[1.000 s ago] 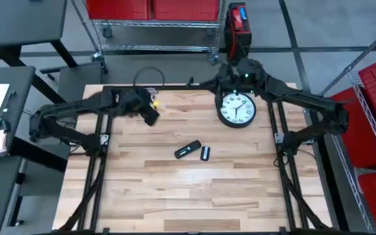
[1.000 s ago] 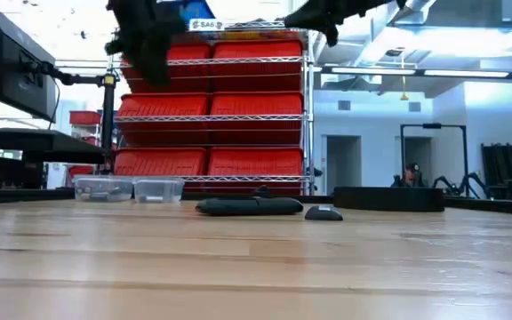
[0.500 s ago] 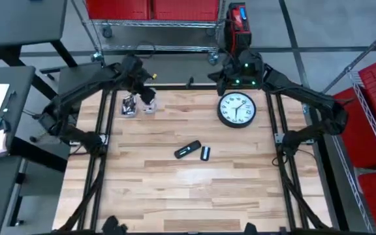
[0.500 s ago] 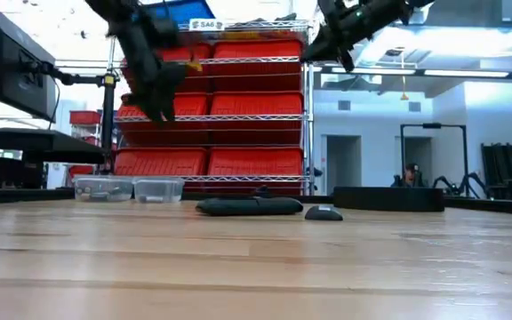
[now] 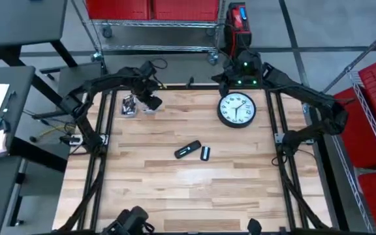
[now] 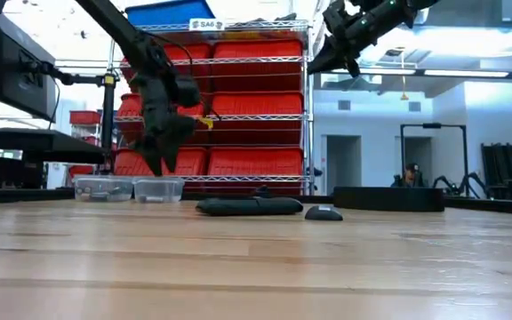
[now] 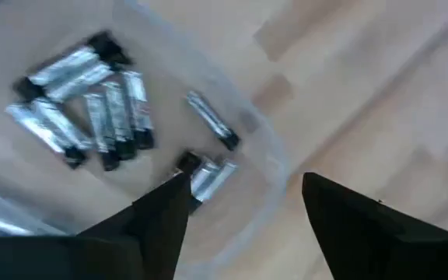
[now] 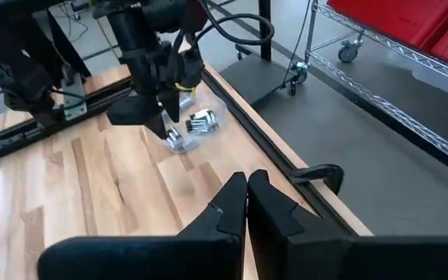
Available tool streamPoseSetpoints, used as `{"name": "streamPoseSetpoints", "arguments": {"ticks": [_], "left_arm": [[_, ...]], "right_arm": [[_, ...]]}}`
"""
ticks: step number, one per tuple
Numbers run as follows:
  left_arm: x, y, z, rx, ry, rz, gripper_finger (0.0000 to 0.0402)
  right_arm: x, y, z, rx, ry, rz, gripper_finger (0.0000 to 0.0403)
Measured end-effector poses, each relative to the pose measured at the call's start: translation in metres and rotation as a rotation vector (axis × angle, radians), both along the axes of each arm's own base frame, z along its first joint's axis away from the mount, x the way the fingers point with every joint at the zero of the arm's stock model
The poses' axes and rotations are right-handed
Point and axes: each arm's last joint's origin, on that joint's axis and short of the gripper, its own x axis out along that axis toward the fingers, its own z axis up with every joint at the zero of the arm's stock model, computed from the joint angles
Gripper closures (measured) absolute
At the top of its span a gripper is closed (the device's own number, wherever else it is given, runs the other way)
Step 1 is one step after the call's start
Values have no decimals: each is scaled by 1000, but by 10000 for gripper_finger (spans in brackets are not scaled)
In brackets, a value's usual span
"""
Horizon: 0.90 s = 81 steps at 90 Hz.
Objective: Insert battery
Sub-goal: Insert the silver battery into the remote battery compartment
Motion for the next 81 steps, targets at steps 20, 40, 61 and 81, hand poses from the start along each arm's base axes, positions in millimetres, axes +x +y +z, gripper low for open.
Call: {"name": "streamPoseSetpoints", "arguments": {"ticks": [20,40,61,81], "left_arm": [[-3,-1,-6,54,59,-63,188],[-6,-4,-19,107,101,-211,196],[-7,-4,-32,205,117,-337,213],[-9,-4,-36,237,169,-365,238]], "right_arm": [[-3,-4,0,-6,2,-12,403],[-3,-4,0,-4,5,-14,403],[0,0,0,-4,5,0,403],[0,0,0,10,1,-7,403]]}}
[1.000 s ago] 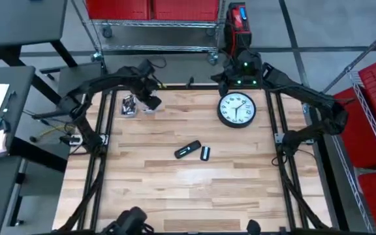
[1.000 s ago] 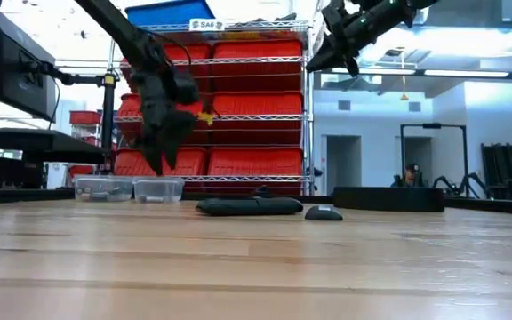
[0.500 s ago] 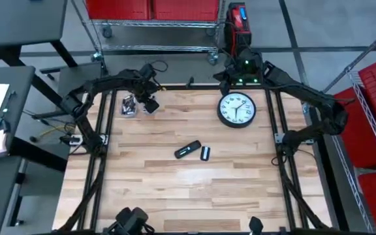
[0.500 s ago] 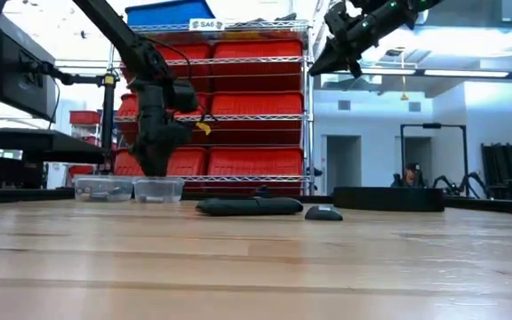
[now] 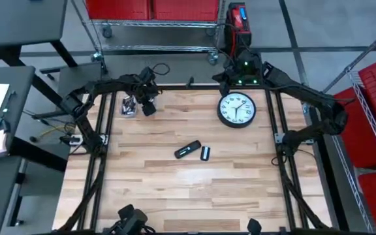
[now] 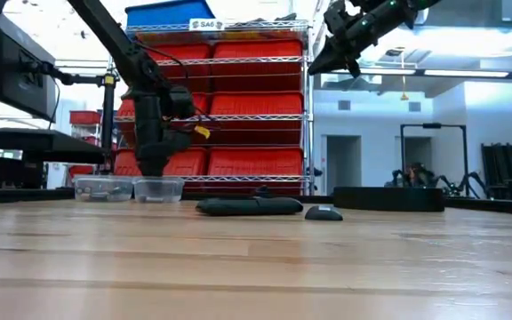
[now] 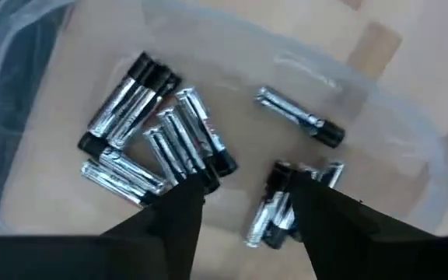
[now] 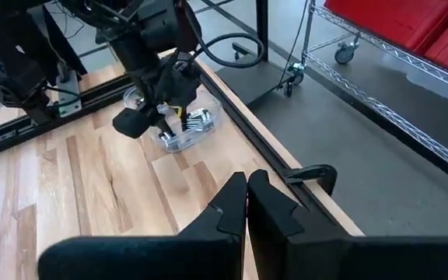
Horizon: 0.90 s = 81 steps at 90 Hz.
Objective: Insert battery
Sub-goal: Insert the silver battery into the remote battery compartment
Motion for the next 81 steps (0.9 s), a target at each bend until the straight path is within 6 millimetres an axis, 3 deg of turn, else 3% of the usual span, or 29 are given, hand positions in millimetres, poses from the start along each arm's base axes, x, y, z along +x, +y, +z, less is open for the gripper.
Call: {"name": "streamPoseSetpoints", "arguments": {"ticks": [18,36,64,81], "left_arm": [[0,1,0,24,25,-56,255],[1,1,-15,-32,77,-98,266],[4,1,-23,-49,90,-133,273],[4,0,-24,-57,86,-136,326]], "right_arm": [[-1,0,-1,12,13,-2,403],[-2,1,-4,28,34,-3,403],[-2,3,-6,44,56,3,403],[-2,3,-7,46,61,3,403]]}}
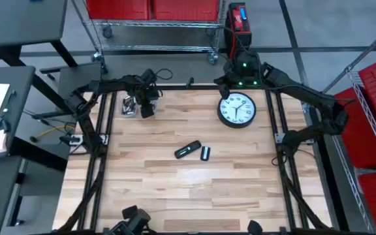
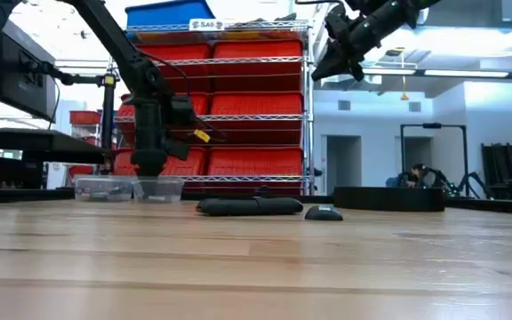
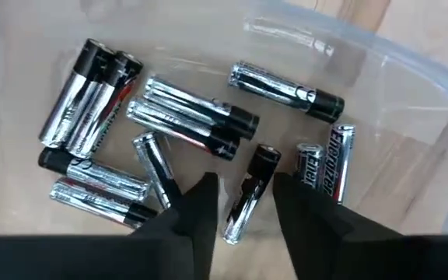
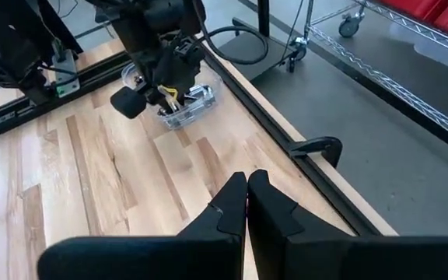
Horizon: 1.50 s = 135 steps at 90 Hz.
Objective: Insert battery
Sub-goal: Insert the silver battery into the remote battery compartment
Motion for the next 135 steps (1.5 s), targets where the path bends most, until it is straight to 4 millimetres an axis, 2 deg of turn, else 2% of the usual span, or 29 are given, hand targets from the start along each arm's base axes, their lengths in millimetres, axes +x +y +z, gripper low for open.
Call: {"name": "streamPoseSetpoints", "arguments": {"ticks": [13,32,51,63,84,96,110,135], "left_arm": [[0,0,3,-12,16,1,388],[3,5,20,-21,32,20,389],[6,7,61,45,-38,19,397],[6,6,96,92,-117,7,398],[5,-10,165,36,-501,-133,399],[6,-22,189,28,-655,-183,399],[11,-35,201,22,-703,-179,399],[30,-59,202,-25,-712,-247,399]], "right_arm": [[0,0,0,-2,0,1,403],[0,0,0,-6,2,3,403],[0,0,0,-7,4,5,403],[0,0,0,-7,3,5,403],[0,0,0,-13,4,7,403],[0,0,0,-15,4,8,403],[0,0,0,-14,5,8,403],[-2,2,-4,17,45,9,403]]}}
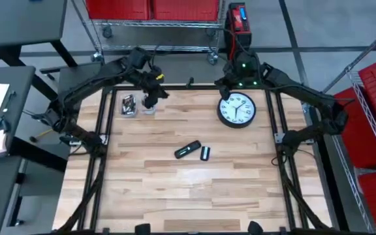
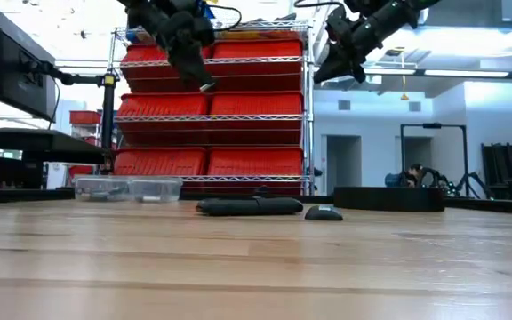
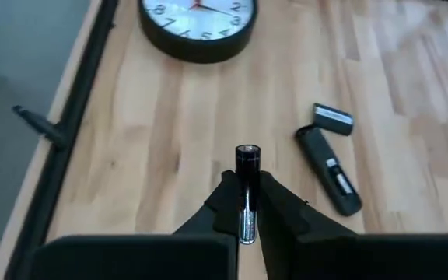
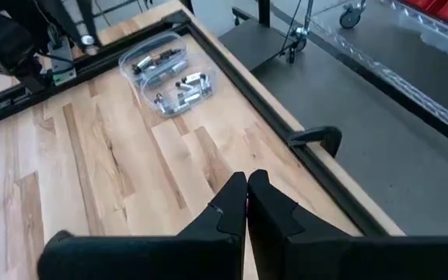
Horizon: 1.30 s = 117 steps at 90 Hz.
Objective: Insert battery
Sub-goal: Insert the silver battery into the remote battery compartment
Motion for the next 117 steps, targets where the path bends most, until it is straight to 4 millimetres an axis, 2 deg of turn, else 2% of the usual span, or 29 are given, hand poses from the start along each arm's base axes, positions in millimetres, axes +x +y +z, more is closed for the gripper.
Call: {"name": "streamPoseSetpoints", "arguments": {"ticks": [40,49,64,74,87,101,117], "left_arm": [[25,-30,0,-126,-43,-5,400],[35,-41,-4,-186,-63,11,400],[54,-70,-18,-198,-56,71,400],[68,-90,-33,-204,-35,139,400],[79,-111,-60,-232,17,221,400],[85,-132,-96,-287,54,285,400],[92,-153,-121,-309,3,358,400]], "right_arm": [[5,11,-8,36,34,40,403],[9,16,-25,53,29,79,403],[16,29,-69,151,-45,163,403],[19,44,-94,216,-89,193,403],[22,66,-119,209,-117,258,403],[17,84,-145,221,-107,299,403],[11,95,-162,275,-67,296,403]]}}
